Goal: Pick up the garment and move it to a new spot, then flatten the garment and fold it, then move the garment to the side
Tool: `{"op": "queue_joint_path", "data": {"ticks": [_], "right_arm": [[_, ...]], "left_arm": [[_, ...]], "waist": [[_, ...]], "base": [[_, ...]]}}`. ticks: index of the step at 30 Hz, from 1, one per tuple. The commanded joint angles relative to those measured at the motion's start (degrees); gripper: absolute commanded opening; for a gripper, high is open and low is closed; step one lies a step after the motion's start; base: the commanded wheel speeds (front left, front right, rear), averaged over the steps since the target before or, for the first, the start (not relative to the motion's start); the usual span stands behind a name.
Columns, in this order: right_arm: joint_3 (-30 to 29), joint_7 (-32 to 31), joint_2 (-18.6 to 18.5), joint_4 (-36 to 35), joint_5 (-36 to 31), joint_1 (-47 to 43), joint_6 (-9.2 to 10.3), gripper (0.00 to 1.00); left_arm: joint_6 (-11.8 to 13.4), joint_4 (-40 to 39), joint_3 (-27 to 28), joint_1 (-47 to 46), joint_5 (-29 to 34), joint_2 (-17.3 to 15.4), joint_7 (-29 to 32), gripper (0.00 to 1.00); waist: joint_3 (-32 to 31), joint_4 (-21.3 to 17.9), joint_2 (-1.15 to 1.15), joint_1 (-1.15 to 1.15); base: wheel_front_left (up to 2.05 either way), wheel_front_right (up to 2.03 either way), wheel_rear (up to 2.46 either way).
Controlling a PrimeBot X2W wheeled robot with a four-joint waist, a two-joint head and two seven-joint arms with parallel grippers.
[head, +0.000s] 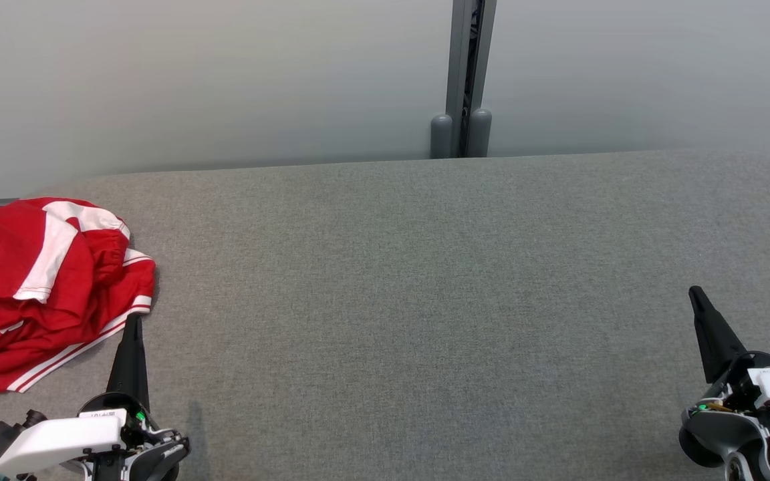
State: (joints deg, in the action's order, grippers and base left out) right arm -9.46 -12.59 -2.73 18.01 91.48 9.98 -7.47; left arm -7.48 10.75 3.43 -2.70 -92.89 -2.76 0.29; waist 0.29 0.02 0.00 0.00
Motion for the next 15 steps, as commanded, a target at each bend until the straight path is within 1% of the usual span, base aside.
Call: {"op": "queue_joint_path", "data": {"ticks": [1, 15], "right_arm": [[-0.19, 0.01, -0.35, 0.16, -0.05, 0.23, -0.06, 0.00], [-0.19, 0.01, -0.36, 0.16, -0.05, 0.23, -0.06, 0.00]], "left_arm": [[-0.25, -0.10, 0.08, -0.87, -0.04, -0.17, -0.04, 0.00], [-0.25, -0.10, 0.08, -0.87, -0.04, -0.17, -0.04, 0.00]], "waist": [[0.00, 0.00, 0.00, 0.00], [0.00, 0.00, 0.00, 0.00]], "base": [[0.00, 0.00, 0.00], [0.00, 0.00, 0.00]]}}
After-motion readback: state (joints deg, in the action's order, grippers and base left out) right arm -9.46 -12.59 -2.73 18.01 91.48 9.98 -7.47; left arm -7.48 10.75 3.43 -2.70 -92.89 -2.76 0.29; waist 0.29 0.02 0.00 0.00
